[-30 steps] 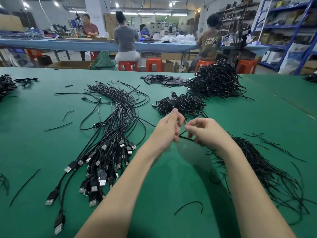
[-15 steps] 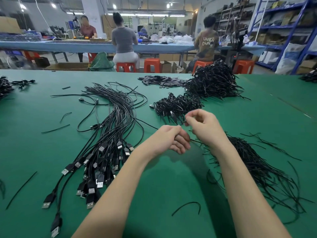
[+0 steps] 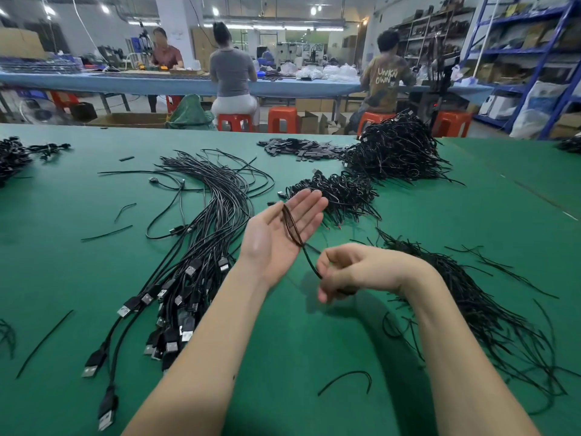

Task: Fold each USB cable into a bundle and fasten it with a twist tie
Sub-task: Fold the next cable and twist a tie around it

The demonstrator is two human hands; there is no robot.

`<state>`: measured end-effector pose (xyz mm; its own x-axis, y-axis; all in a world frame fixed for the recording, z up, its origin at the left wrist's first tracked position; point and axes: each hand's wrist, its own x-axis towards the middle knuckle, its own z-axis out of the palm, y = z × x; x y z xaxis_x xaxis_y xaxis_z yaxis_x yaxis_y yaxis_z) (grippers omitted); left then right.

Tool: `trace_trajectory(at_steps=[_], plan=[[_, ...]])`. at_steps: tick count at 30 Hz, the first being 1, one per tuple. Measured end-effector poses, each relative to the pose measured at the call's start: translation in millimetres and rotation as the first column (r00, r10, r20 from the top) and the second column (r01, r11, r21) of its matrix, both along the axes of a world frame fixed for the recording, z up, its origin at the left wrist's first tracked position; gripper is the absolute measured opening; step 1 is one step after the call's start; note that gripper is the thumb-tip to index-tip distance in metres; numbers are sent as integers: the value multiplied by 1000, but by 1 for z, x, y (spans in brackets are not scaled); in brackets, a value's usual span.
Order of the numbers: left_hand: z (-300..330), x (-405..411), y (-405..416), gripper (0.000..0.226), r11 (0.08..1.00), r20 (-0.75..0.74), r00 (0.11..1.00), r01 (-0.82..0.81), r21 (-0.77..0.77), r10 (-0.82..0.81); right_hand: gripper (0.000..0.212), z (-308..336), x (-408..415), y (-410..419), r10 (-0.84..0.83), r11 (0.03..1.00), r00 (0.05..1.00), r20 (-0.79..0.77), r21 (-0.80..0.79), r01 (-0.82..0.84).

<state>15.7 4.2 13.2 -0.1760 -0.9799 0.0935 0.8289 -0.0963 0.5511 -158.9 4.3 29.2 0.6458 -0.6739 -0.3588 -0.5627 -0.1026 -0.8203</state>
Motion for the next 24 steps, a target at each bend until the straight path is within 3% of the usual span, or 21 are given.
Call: trace_trajectory(at_steps=[2, 3, 6, 9, 11, 15, 17, 19, 20, 22, 24], plan=[[4, 1, 4, 51, 997, 77, 995, 63, -47, -59, 11, -10, 1, -6, -96, 987, 981, -171, -147, 71], [6, 2, 6, 49, 993, 161, 983, 99, -66, -87, 9, -15, 1, -9, -194, 960, 964, -182, -239, 148], [10, 6, 13, 45, 963, 434, 882, 250, -95, -186, 22, -23, -5, -16, -467, 769, 880, -93, -533, 352], [11, 7, 14, 47, 918, 692, 675, 393, -45, -255, 16, -20, -5, -17, -565, 577, 823, 63, -683, 448], [9, 2, 11, 46, 921, 810, 541, 389, -4, -225, 12, -15, -2, -15, -583, 472, 797, 157, -733, 490], [6, -7, 5, 35, 977, 885, 464, 206, -59, -44, 11, -2, 0, -12, -591, 358, 764, 259, -764, 537], [4, -9, 2, 32, 986, 915, 400, 123, -116, 58, 11, 4, -1, -12, -553, 401, 786, 277, -738, 542], [3, -11, 0, 33, 979, 901, 392, 7, -206, 187, 11, 8, 0, -12, -448, 568, 844, 294, -636, 523], [2, -11, -1, 36, 970, 869, 433, -53, -239, 238, 9, 10, 2, -11, -388, 682, 859, 333, -523, 511], [3, -13, -1, 36, 963, 748, 609, -128, -237, 265, 11, 8, 6, -8, -307, 859, 852, 424, -261, 440], [4, -15, -1, 39, 972, 613, 755, -151, -182, 233, 17, 1, 9, -4, -252, 942, 860, 444, -93, 324]])
